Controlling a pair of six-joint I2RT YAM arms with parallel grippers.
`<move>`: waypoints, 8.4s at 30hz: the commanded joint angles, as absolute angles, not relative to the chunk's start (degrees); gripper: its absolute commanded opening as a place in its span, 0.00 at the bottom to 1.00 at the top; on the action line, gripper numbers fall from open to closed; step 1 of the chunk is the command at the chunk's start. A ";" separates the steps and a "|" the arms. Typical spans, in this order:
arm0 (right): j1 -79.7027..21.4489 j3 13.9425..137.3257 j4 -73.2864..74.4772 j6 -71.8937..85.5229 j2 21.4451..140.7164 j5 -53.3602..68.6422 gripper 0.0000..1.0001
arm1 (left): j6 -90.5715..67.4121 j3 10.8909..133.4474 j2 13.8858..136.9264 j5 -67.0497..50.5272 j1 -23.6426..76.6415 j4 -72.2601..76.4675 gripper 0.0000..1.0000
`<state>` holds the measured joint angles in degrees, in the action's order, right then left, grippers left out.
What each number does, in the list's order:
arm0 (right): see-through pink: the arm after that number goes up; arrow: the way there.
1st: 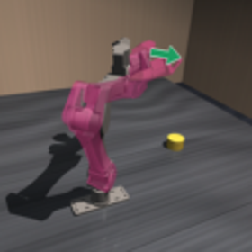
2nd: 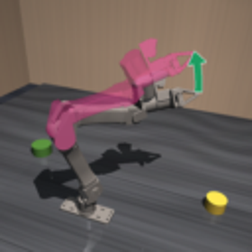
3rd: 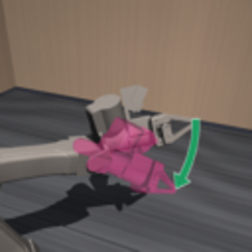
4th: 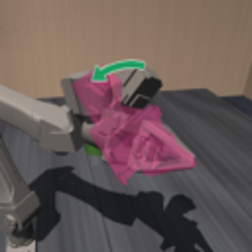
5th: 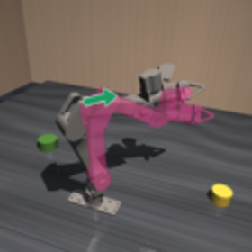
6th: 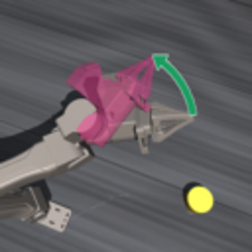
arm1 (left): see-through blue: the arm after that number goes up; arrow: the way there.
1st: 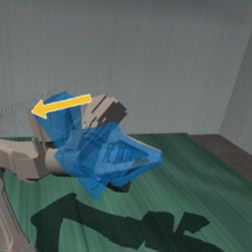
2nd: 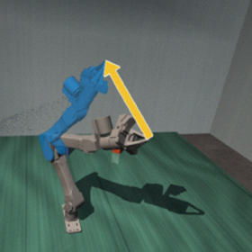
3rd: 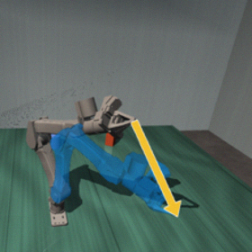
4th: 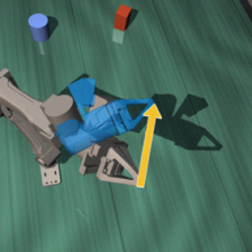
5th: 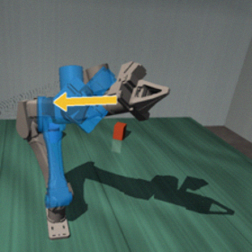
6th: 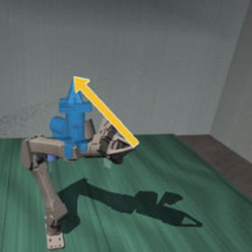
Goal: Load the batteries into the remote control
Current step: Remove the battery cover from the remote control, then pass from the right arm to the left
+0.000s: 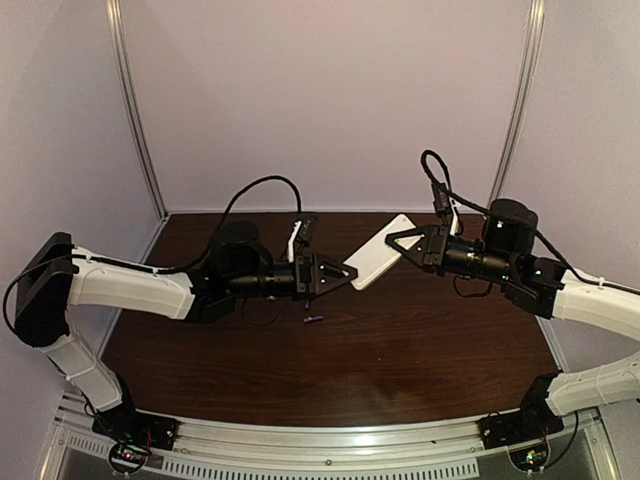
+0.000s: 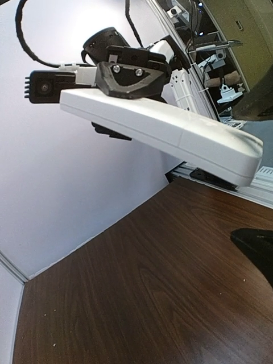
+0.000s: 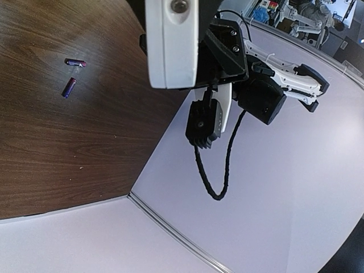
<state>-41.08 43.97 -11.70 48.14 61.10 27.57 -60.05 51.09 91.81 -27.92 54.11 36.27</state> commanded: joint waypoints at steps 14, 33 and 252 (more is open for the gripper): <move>-41.74 44.20 -10.32 44.68 61.01 24.26 0.00 | -64.15 57.48 97.08 -27.32 54.39 39.62 0.53; -41.80 44.27 -8.96 43.67 59.24 21.18 0.00 | -66.40 57.40 99.29 -27.45 54.78 39.53 0.43; -33.53 46.12 -5.23 34.04 66.97 59.85 0.33 | -38.53 69.75 104.60 -57.07 54.36 24.76 0.08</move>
<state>-33.15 45.01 -2.57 31.40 67.31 60.71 -35.55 70.87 104.20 -55.92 53.95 13.89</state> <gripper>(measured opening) 0.203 0.142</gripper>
